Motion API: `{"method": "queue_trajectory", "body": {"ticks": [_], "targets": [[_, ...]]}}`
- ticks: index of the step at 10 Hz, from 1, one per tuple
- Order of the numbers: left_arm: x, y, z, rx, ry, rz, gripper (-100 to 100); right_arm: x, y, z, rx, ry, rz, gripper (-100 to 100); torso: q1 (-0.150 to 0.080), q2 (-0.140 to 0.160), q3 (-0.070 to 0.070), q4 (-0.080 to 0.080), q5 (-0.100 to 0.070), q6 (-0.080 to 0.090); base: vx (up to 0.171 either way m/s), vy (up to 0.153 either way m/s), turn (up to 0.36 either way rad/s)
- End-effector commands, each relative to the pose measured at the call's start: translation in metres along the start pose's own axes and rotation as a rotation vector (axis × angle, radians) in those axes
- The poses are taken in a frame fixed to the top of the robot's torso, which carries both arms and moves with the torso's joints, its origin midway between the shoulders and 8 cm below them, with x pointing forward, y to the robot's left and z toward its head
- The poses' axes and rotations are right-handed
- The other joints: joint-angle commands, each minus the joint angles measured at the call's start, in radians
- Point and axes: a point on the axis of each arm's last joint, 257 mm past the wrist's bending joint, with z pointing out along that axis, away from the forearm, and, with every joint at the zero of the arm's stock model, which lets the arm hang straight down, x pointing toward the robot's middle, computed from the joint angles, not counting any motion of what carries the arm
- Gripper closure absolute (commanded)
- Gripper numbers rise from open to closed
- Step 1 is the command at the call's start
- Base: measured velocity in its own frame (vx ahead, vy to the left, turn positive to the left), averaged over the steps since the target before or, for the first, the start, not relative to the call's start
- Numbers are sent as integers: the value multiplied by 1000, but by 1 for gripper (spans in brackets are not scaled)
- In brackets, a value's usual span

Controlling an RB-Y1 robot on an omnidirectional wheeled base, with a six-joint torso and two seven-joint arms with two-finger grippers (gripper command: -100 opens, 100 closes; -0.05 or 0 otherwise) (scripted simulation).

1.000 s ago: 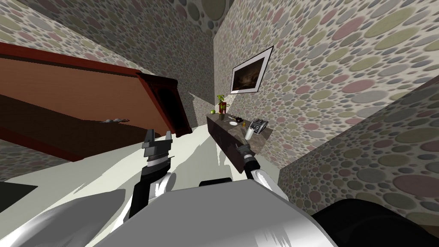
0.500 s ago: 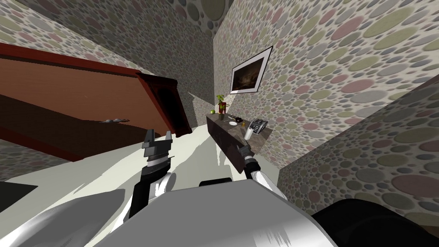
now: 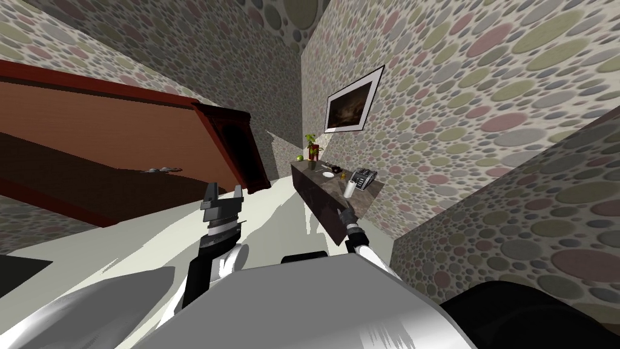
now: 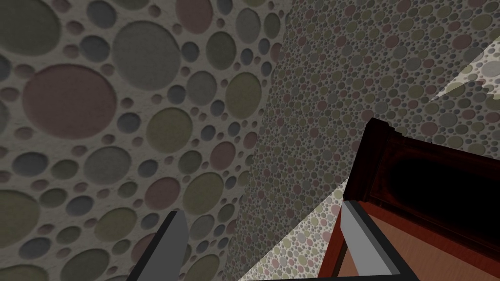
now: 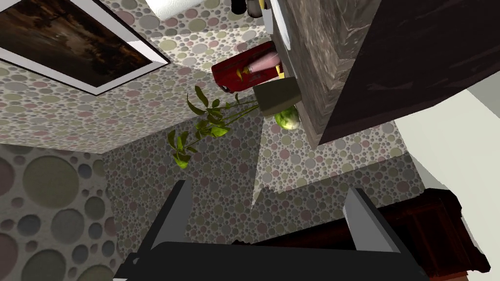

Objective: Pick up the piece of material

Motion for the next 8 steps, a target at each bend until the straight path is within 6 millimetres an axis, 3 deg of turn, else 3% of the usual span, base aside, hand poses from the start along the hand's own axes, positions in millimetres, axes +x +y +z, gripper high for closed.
{"method": "queue_trajectory", "body": {"ticks": [1, 2, 4, 5, 8], "targets": [[0, 0, 0, 0, 0, 0, 0, 4, -3, 0, 14, 2, -53, -100, 0, 0, 0, 0, 0, 0, 0, -25, 2], [0, 0, 0, 0, 0, 0, 0, 19, 6, -3, 5, 11, -187, -100, 2, 0, 0, 0, 0, 0, 1, -48, 15], [0, 0, 0, 0, 0, 0, 0, 17, 1, -3, 26, 6, -219, -100, 1, 0, 0, 0, 0, 0, 6, -38, 8], [0, 0, 0, 0, 0, 0, 0, 31, 7, -6, 24, 7, -355, -100, 2, 0, 0, 0, 0, 0, 10, -53, 21], [0, 0, 0, 0, 0, 0, 0, 42, 4, -10, 55, -8, -540, -100, -1, -1, -1, 0, 0, 0, 20, -64, 26]]}}
